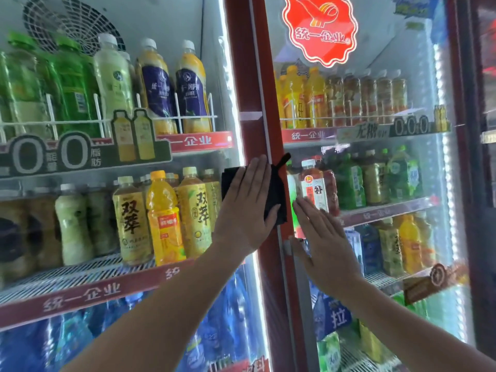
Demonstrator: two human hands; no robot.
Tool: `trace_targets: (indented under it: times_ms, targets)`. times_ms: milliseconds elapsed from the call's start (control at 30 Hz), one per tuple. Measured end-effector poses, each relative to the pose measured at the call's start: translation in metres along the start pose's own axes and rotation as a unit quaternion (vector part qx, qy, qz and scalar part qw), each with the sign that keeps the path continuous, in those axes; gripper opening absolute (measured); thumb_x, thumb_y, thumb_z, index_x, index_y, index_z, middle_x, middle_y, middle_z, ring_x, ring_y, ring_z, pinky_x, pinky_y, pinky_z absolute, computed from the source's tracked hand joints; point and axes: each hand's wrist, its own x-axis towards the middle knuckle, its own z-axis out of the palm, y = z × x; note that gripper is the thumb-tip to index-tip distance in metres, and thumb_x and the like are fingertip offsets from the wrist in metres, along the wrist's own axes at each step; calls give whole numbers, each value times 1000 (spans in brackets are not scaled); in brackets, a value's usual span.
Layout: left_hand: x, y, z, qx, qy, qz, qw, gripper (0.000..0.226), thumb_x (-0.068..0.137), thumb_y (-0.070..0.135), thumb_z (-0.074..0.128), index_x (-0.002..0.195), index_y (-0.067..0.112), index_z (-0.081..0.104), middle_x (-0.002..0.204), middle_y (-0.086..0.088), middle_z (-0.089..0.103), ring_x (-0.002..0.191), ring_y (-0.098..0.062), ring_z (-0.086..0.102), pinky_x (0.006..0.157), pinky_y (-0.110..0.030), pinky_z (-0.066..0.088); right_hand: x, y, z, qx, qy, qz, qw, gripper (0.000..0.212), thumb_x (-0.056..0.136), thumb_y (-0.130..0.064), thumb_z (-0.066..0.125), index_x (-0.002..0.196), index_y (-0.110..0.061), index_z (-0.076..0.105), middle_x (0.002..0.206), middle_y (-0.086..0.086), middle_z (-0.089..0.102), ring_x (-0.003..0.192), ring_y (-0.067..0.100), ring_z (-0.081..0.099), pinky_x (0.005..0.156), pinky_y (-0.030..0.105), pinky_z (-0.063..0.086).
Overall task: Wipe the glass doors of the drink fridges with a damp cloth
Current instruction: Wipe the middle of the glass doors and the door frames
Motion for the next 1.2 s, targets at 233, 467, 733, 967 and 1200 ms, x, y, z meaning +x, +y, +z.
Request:
trace_targets:
  times_ms: [233, 467, 733, 967, 1200]
  targets:
    - [-52, 22, 7, -6, -21, 2, 1000, 68, 102, 35, 28, 155, -3, 9, 164, -21, -2, 153, -29, -6, 125, -42, 0, 3, -51, 17, 208, -3, -7, 978, 55, 103, -21, 34, 156, -9, 25, 164, 2, 23, 151, 11, 21, 122, 33, 24]
    - [-97, -13, -10, -36, 48, -24, 998, 65, 99, 33, 45, 150, -6, 31, 160, -20, 23, 151, -30, 18, 123, -46, 18, 17, -84, 43, 117, 116, 66, 984, 52, 106, -35, 33, 151, -10, 40, 157, 9, 37, 144, 22, 36, 119, 39, 29]
    - [-157, -28, -28, 12, 16, -222, 975, 82, 89, 42, 55, 154, 2, 25, 163, -21, 12, 150, -43, 8, 120, -62, 10, 76, -73, 53, 3, 158, -47, 986, 56, 102, -32, 44, 151, -6, 39, 157, 25, 30, 149, 39, 25, 121, 53, 23]
    - [-177, -29, -28, 22, -30, -309, 950, 84, 94, 60, 32, 157, 8, 15, 163, -25, 1, 149, -48, 0, 112, -73, 6, 94, -66, 48, 8, 142, -85, 986, 56, 106, -37, 35, 154, -9, 32, 161, 25, 22, 152, 37, 14, 124, 50, 16]
    - [-202, -27, -22, 12, -11, -307, 952, 81, 95, 55, 38, 157, 7, 18, 162, -26, 3, 149, -47, 2, 115, -69, 7, 61, -76, 61, 24, 158, -19, 987, 54, 106, -35, 36, 153, -9, 34, 160, 26, 21, 151, 39, 15, 123, 50, 17]
